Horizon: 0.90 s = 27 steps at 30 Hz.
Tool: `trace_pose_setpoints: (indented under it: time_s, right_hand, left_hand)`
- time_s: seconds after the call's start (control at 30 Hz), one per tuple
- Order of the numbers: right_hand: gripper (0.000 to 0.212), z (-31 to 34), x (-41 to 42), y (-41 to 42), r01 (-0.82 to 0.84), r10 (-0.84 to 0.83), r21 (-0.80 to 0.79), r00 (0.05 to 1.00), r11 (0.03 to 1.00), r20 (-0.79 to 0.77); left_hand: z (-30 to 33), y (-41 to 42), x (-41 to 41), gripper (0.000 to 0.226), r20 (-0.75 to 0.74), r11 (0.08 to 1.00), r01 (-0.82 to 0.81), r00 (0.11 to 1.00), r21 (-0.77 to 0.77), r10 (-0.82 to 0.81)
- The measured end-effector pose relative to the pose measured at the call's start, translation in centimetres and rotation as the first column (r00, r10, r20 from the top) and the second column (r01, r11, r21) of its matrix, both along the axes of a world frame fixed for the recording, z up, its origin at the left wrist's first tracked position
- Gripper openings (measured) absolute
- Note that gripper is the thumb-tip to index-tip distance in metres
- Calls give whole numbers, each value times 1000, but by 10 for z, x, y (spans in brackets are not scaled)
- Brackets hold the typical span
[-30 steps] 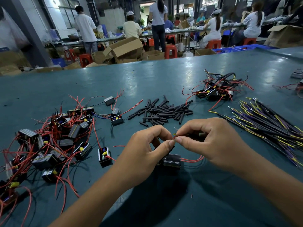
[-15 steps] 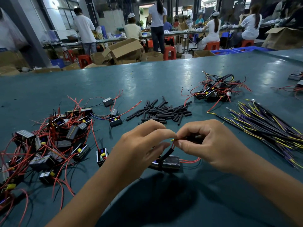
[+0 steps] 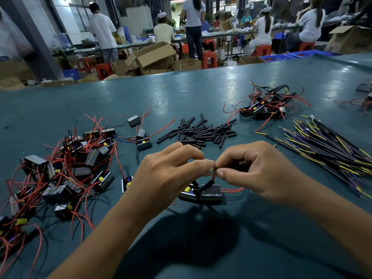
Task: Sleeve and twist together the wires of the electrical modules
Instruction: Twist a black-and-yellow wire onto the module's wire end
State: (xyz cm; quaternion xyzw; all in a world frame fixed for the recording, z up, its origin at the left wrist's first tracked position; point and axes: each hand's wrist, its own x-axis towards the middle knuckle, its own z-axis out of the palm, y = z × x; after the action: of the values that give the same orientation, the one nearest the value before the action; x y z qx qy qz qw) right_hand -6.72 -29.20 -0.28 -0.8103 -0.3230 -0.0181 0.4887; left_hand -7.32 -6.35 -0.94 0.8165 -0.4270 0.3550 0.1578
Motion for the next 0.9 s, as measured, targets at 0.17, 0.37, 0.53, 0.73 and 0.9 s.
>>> trace_pose_setpoints:
  time_s: [0.17, 0.37, 0.53, 0.73, 0.9]
  right_hand:
    - [7, 0, 0, 1, -18, 18, 1, 1000, 1000, -7]
    - [5, 3, -4, 3, 14, -12, -16, 996, 1000, 91]
    - [5, 5, -7, 6, 70, -65, -20, 978, 997, 197]
    - [9, 6, -11, 10, 121, -106, -35, 954, 992, 280]
    - [7, 7, -13, 11, 120, -108, -25, 951, 992, 290]
  left_hand:
    - [-2, 0, 1, 11, -5, 1000, 26, 1000, -13, -26]
    - [0, -5, 0, 17, 2, 1000, 6, 1000, -10, -6]
    - [2, -13, -5, 17, -125, 994, -25, 992, -110, 11]
    - [9, -16, -12, 12, -395, 978, -97, 918, -187, 16]
    - [21, -17, -21, 13, -393, 974, -201, 908, -102, 146]
